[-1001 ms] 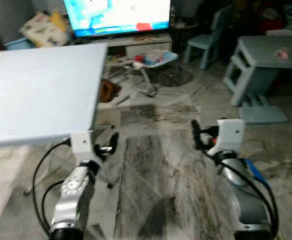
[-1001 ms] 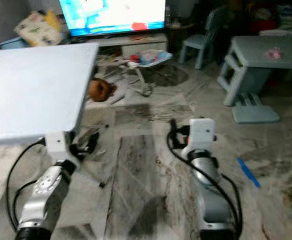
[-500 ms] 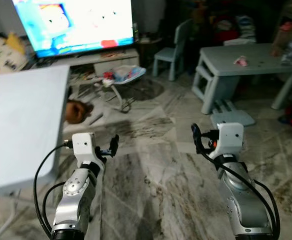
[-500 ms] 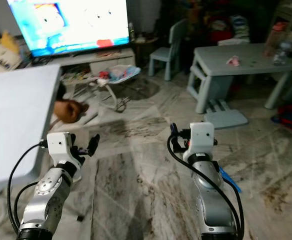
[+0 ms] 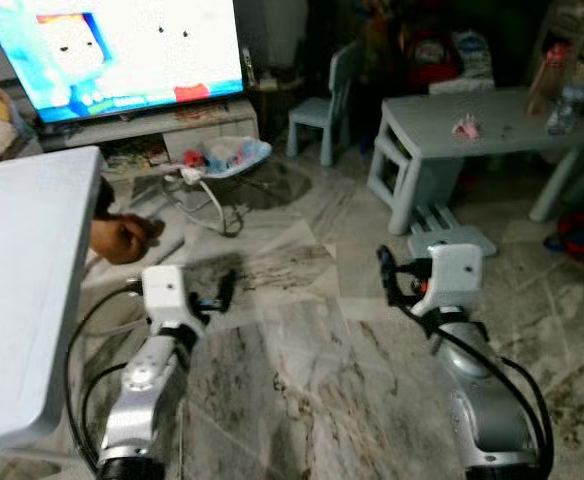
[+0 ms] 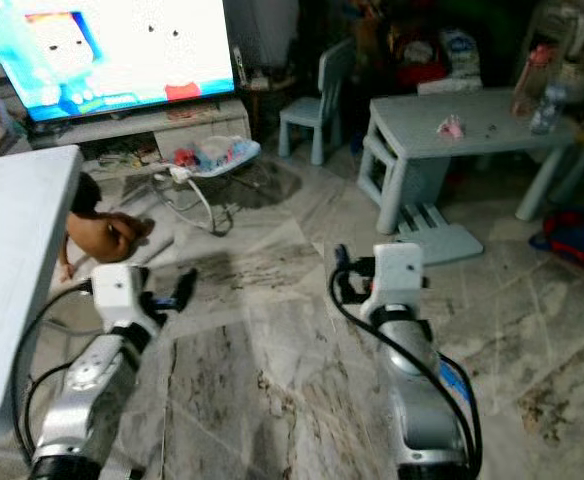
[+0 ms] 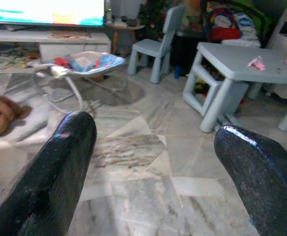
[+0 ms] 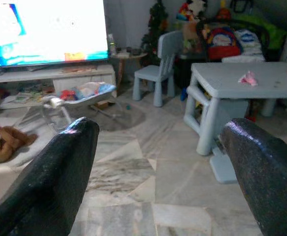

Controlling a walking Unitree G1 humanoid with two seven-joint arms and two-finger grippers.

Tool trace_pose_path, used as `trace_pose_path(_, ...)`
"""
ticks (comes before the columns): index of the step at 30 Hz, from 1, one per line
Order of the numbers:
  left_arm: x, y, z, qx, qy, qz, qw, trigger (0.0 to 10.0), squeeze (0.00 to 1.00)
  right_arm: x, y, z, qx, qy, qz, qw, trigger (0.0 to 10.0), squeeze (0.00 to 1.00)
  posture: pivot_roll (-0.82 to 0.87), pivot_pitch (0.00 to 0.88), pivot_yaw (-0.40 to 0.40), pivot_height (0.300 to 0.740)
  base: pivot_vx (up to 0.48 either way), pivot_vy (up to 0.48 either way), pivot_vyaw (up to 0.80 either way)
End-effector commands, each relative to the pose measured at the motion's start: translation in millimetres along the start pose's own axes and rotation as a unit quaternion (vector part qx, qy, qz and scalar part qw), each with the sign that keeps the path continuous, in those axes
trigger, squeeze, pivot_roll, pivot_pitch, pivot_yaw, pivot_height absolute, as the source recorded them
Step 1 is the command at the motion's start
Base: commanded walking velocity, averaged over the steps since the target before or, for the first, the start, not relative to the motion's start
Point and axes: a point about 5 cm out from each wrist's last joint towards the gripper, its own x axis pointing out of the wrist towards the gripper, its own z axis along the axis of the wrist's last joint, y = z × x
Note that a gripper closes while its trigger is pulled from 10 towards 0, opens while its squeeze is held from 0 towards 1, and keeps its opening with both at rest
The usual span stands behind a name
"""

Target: Hang keys on a hook

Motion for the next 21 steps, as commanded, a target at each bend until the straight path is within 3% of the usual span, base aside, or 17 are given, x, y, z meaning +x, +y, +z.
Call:
trace_pose_path(1,2.3,-2.9,-6,0.004,0.019,-0.003,1.000,10.0,0.00,-0.8,-6.4,-1,-0.005,0.002,-0.011,1.000,10.0,0.00,-0.07,0.000,0.065,0.740,0.000,0.000,0.00)
trace_pose_path(11,0.1,17.4,-28,0.021,0.072,0.018,0.997,10.0,0.00,-3.0,-13.2,-24,-0.005,0.044,-0.021,0.999,10.0,0.00,-0.07,0.000,0.063,0.740,0.000,0.000,0.00)
trace_pose_path(21,16.8,34.6,-15,0.036,0.070,0.037,0.996,10.0,0.00,20.1,-32.7,-21,-0.017,0.041,-0.035,0.998,10.0,0.00,-0.05,0.000,0.053,0.740,0.000,0.000,0.00)
